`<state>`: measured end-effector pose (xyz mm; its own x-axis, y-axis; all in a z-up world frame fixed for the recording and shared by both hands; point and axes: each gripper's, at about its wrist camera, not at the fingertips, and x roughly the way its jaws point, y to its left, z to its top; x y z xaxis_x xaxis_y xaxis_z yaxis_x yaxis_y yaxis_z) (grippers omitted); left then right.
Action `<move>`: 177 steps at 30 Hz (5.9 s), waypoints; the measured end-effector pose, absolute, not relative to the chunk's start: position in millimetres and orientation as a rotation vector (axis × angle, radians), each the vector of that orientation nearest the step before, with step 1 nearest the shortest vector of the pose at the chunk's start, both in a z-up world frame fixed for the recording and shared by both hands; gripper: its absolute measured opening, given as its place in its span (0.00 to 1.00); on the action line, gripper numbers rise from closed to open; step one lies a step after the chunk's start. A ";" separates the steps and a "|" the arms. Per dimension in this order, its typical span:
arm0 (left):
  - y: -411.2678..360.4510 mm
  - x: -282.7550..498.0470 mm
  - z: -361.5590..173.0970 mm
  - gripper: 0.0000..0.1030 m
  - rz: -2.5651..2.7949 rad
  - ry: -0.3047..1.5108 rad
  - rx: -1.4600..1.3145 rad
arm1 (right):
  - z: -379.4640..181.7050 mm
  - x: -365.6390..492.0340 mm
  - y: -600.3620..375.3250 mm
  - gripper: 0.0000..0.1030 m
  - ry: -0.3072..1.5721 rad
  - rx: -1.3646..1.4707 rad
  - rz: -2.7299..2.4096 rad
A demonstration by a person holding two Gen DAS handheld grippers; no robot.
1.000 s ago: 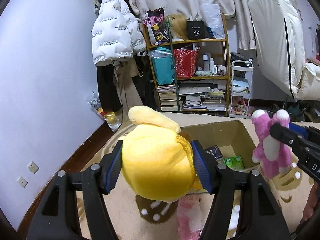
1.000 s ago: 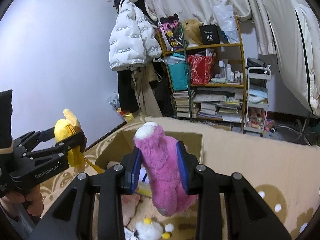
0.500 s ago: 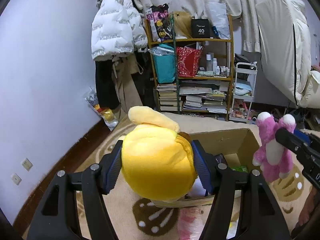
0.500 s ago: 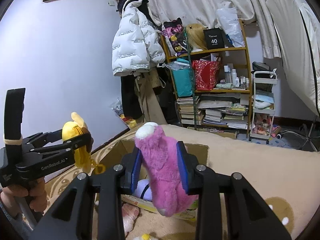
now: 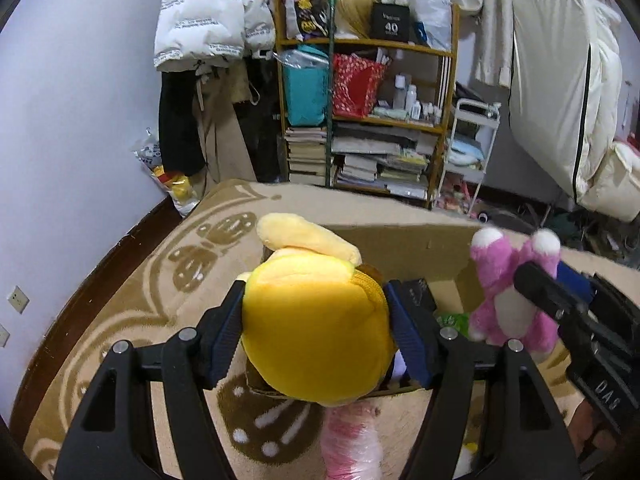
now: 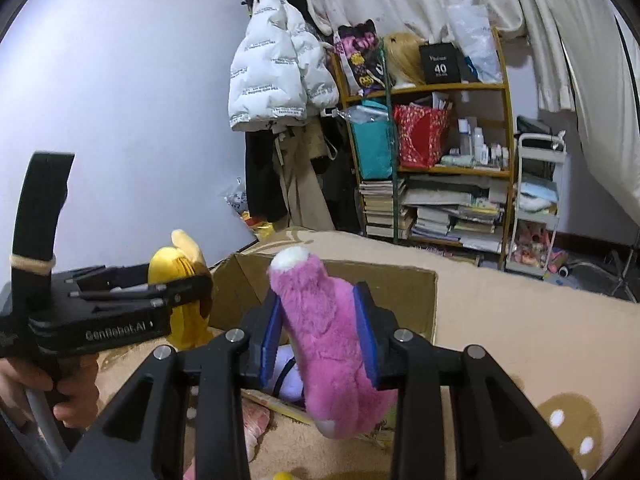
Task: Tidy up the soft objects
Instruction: 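Carry the yellow plush with the left tool while the right tool carries the pink bunny into the box, then move the left tool to the pink wrapped roll while the right tool approaches the white chick plush, then grasp the pink wrapped roll with the left tool while the right tool grasps the white chick plush, then lift the pink roll with the left tool while the right tool lifts the chick, dropping both into the box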
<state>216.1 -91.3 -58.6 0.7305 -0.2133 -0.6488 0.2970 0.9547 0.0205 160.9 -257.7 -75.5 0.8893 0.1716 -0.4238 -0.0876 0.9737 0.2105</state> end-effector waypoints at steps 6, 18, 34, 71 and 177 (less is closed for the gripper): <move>-92.3 217.6 -65.1 0.80 -0.273 0.717 0.117 | -81.0 161.5 -268.0 0.38 0.482 0.225 0.121; -87.0 214.3 -62.5 0.90 -0.204 0.733 0.164 | -79.8 153.1 -272.2 0.54 0.539 0.236 0.102; -56.3 169.1 -26.6 0.98 -0.178 0.747 0.114 | -47.3 97.8 -268.4 0.96 0.539 0.215 0.030; -52.7 159.3 -101.9 0.98 -0.255 1.058 0.116 | -127.3 83.9 -240.4 1.00 0.782 0.175 0.042; -58.5 99.6 -69.6 0.16 -0.316 0.865 0.159 | -86.5 66.0 -235.2 0.13 0.674 0.279 0.121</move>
<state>99.6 -58.5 -69.6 0.6057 -0.2084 -0.7679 0.3361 0.9418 0.0094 66.0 -235.2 -86.5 0.7764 0.1997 -0.5978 -0.0201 0.9559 0.2931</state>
